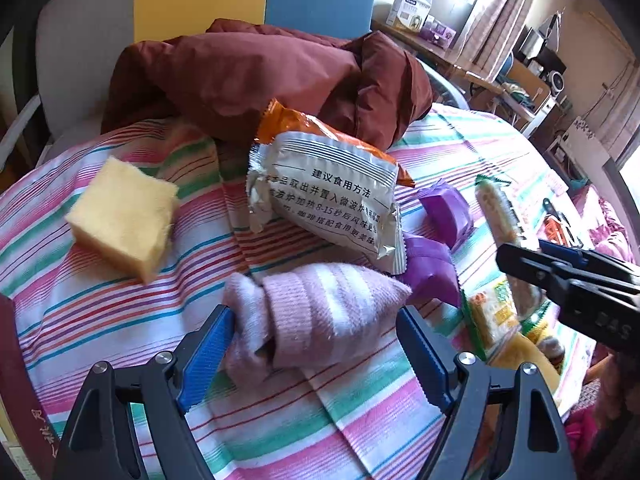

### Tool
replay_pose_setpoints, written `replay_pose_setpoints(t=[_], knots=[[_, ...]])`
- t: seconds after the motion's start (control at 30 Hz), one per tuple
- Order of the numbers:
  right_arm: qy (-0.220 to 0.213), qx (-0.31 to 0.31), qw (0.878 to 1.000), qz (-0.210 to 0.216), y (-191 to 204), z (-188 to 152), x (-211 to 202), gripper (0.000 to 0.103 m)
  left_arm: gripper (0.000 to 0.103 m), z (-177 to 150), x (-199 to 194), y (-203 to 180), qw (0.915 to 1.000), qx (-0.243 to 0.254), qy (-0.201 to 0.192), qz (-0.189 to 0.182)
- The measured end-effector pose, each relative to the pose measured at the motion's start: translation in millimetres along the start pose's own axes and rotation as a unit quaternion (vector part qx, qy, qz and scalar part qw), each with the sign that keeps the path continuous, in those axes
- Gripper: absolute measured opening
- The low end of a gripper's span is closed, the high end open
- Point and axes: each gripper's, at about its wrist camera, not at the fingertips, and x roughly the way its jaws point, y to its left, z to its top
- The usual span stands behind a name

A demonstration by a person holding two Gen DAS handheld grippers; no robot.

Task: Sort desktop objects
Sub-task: 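Lift the cracker packet with the right tool while the left tool grasps a pink sock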

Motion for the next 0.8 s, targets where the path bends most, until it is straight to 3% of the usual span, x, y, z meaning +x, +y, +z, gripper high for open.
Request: replay_pose_setpoints(t=[0.1,0.2,0.37,0.63,0.8], knots=[[-0.006,-0.004,1.000,0.001,0.3,0.8,-1.2,0.049,0.081,2.9,8.3,0.7,0.9999,-0.007,0.005,0.014],[-0.013,-0.014,1.000,0.004,4.2,1.3,-2.7,0.049,0.067,-0.5,8.4,6.6,0.9998,-0.022,-0.004,0.002],[-0.027,-0.035,0.999,0.012,12.1,2.4,-4.8,0.049,0.047,-15.0,-3.5,4.7,0.9997,0.003,-0.024,-0.004],[-0.058,-0.073,0.995,0.046,29.0,-0.8,-15.2,0.049,0.045,-48.7,-49.8,25.5,0.9982,-0.021,-0.056,-0.007],[-0.076,-0.113,0.988,0.072,48.0,-7.1,-24.3,0.049,0.045,-65.1,-87.4,41.9,0.9957,-0.040,-0.083,0.011]])
